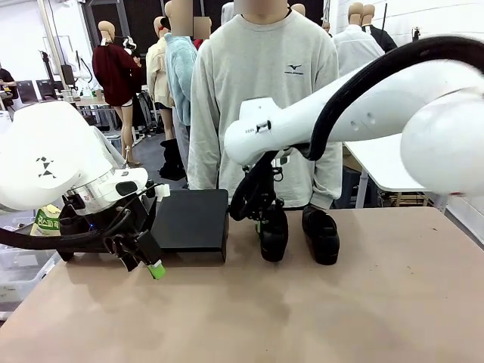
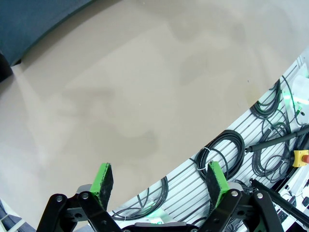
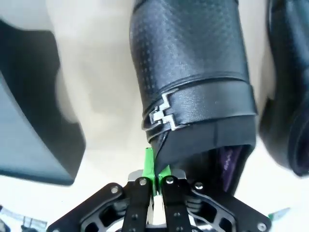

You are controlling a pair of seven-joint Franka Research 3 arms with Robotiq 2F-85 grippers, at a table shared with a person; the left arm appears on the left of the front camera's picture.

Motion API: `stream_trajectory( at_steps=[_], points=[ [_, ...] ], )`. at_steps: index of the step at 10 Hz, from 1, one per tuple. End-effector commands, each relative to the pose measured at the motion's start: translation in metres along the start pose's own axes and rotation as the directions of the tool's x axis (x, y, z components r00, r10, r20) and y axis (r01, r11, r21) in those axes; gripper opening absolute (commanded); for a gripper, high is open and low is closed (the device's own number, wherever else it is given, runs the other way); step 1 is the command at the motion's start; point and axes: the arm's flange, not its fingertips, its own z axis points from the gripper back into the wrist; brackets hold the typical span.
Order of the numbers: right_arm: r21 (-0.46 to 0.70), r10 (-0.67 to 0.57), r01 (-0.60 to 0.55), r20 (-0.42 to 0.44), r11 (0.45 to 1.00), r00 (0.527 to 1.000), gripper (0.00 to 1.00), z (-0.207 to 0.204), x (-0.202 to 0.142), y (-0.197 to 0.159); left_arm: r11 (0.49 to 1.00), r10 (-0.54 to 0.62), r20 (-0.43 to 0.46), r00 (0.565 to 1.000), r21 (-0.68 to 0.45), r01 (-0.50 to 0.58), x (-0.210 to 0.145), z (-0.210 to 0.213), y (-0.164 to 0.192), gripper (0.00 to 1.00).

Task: Organize the shoes by placing them on the stand.
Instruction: Pick up one Shoe and place it in the middle of the table.

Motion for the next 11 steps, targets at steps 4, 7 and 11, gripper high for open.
stream_trajectory(
  at_steps=[4,7,11],
  points=[
    [-0.064,-0.032,0.038,0.092,0.997,0.995,0.0,0.045,-0.163,-0.005,1.0,-0.001,0.012,1.0,-0.013,0.001,0.001,-0.001,0.001,1.0],
    [-0.069,0.061,-0.063,-0.027,0.996,0.998,0.0,0.012,-0.192,0.012,1.0,-0.001,0.012,1.0,-0.013,0.001,0.001,-0.001,0.001,1.0],
    [-0.031,0.126,-0.13,-0.098,0.991,0.987,0.0,-0.021,-0.189,0.022,1.0,-0.001,0.012,1.0,-0.013,0.001,0.001,-0.001,0.001,1.0]
  ],
)
